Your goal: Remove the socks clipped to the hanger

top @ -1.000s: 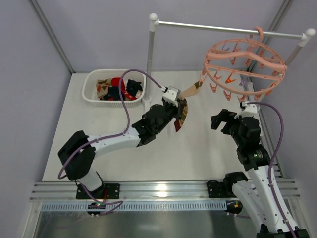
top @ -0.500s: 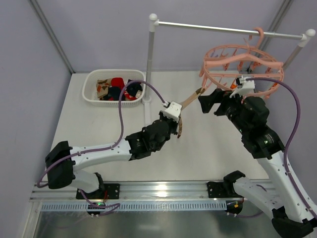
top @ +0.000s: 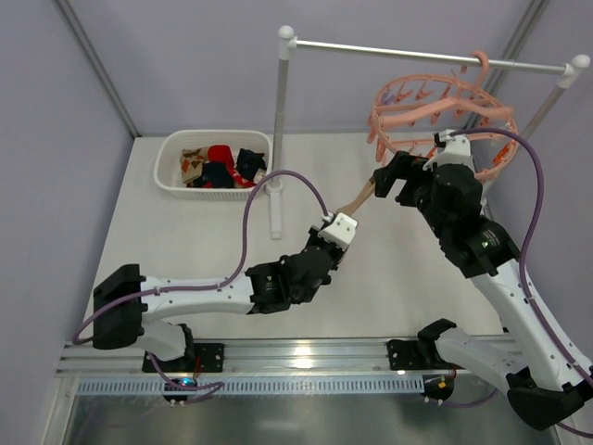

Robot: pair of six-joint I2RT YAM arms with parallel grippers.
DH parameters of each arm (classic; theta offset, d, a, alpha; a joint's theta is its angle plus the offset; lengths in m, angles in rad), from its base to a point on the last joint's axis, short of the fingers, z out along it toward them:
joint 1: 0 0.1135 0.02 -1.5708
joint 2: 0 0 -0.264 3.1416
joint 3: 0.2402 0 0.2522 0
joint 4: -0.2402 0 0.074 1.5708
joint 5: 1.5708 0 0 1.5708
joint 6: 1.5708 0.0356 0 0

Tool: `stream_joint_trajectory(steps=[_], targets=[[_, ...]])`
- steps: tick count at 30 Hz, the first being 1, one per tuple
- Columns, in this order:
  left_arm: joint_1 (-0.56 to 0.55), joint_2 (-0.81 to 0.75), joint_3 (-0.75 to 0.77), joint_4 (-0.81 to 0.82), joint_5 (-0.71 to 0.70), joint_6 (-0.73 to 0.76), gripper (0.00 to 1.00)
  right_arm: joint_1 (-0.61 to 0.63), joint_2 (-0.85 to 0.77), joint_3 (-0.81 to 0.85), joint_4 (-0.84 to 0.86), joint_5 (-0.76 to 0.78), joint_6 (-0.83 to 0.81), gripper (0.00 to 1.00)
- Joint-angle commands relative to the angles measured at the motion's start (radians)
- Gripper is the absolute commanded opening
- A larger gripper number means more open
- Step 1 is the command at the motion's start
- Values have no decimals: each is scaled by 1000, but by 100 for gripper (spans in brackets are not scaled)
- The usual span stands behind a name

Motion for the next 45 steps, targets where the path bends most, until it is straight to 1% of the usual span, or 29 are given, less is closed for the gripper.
stream_joint_trajectory(steps=[1, 11, 18, 19, 21, 22, 23, 25, 26, 28, 29, 31, 38, 39, 42, 43, 45], targets=[[-19, 6, 35, 23, -57, 20, 0, 7, -16, 14, 5, 86, 14, 98], [-49, 1, 28, 23, -83, 13, 0, 5, 54, -4, 73, 86, 24, 97], [-67, 13, 40, 25, -85, 20, 0, 7, 99, 14, 100, 109, 23, 93], [-70, 19, 42, 25, -86, 21, 0, 7, 105, 23, 103, 112, 20, 88], [-75, 22, 48, 23, -90, 24, 0, 7, 120, 30, 105, 122, 20, 81], [-76, 24, 48, 23, -91, 24, 0, 7, 126, 37, 106, 126, 14, 74], [-76, 25, 48, 23, -90, 23, 0, 7, 131, 40, 105, 138, 14, 71], [-78, 27, 48, 22, -90, 21, 0, 7, 143, 45, 103, 147, 11, 61], [-78, 27, 46, 22, -90, 20, 0, 7, 146, 45, 105, 150, 11, 49], [-79, 25, 46, 19, -93, 18, 0, 5, 149, 42, 113, 156, 9, 32], [-79, 22, 45, 19, -94, 18, 0, 7, 151, 42, 116, 161, 11, 16], [-79, 24, 43, 16, -99, 18, 0, 5, 149, 40, 119, 167, 12, 4], [-81, 24, 20, 3, -128, -7, 0, 5, 134, 40, 125, 185, 0, 4], [-81, 25, 19, 0, -135, -7, 0, 7, 133, 36, 123, 185, 0, 13], [-79, 19, 6, -10, -165, -14, 0, 7, 120, 11, 128, 172, 0, 61], [-79, 13, 0, -10, -169, -14, 0, 7, 116, 2, 132, 162, 1, 81], [-73, 4, -20, -12, -178, -17, 0, 7, 97, -29, 142, 152, 0, 90]])
